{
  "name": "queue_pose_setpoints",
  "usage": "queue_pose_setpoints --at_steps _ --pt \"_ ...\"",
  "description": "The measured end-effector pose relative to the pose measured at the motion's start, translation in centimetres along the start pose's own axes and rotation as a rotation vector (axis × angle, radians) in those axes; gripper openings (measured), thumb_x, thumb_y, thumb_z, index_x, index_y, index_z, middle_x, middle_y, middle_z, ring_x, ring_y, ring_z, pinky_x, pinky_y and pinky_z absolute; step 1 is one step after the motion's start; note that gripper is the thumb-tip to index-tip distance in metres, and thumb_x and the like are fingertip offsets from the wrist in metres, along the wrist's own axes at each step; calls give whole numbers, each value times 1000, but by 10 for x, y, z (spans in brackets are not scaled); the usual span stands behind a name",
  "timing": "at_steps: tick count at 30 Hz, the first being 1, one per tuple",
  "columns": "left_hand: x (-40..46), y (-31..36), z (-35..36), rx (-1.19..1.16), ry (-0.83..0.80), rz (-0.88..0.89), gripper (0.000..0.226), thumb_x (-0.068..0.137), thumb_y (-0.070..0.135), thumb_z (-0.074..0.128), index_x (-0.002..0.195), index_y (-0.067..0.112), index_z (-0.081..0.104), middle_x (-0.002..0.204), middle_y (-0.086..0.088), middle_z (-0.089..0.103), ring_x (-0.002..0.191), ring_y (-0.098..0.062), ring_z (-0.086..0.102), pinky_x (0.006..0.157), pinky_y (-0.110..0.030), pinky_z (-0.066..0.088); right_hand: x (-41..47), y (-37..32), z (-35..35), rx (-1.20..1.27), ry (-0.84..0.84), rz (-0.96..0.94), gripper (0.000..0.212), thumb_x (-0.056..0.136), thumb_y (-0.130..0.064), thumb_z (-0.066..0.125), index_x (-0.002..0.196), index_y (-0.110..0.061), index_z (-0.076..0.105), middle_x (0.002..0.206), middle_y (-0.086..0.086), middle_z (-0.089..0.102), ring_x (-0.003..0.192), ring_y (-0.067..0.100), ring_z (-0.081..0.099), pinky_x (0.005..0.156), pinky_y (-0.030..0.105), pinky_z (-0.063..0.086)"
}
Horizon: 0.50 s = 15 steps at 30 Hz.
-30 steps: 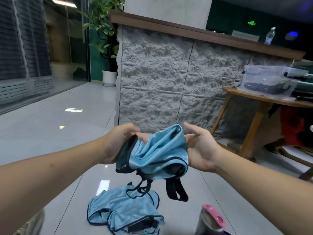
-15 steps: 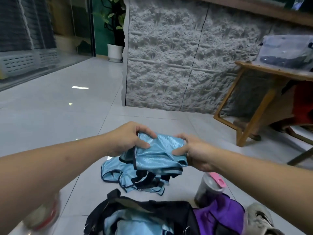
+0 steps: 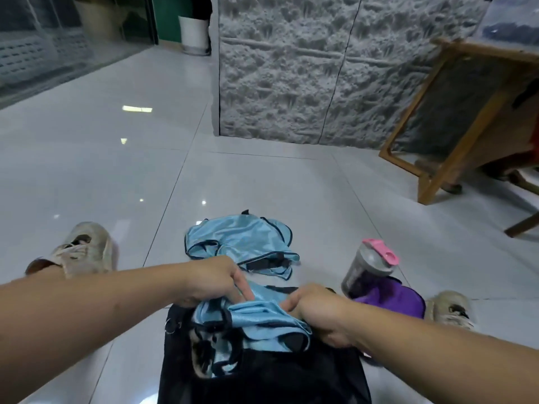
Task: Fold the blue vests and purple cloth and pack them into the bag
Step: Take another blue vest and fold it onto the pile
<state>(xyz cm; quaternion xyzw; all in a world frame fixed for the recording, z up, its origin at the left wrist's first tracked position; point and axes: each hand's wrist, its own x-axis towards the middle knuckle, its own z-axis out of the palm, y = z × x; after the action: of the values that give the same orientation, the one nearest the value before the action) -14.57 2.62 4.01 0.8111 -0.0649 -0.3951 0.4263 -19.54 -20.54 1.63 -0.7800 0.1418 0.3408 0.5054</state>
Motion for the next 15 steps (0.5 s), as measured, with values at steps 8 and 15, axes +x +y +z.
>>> queue_pose_setpoints --at_steps 8,15 --pt "12 -39 24 101 -11 -63 22 83 3 76 92 21 84 91 -5 79 81 -17 73 78 -27 62 15 19 20 -234 10 -22 26 83 6 63 87 -9 84 75 0 75 62 9 65 67 25 53" --pt "26 -51 18 342 191 183 34 95 11 69 115 36 76 162 3 29 154 -15 27 101 -5 20 18 24 20 -696 154 -344 42 101 -20 63 138 -39 65 172 9 22 157 19 27 120 17 20"
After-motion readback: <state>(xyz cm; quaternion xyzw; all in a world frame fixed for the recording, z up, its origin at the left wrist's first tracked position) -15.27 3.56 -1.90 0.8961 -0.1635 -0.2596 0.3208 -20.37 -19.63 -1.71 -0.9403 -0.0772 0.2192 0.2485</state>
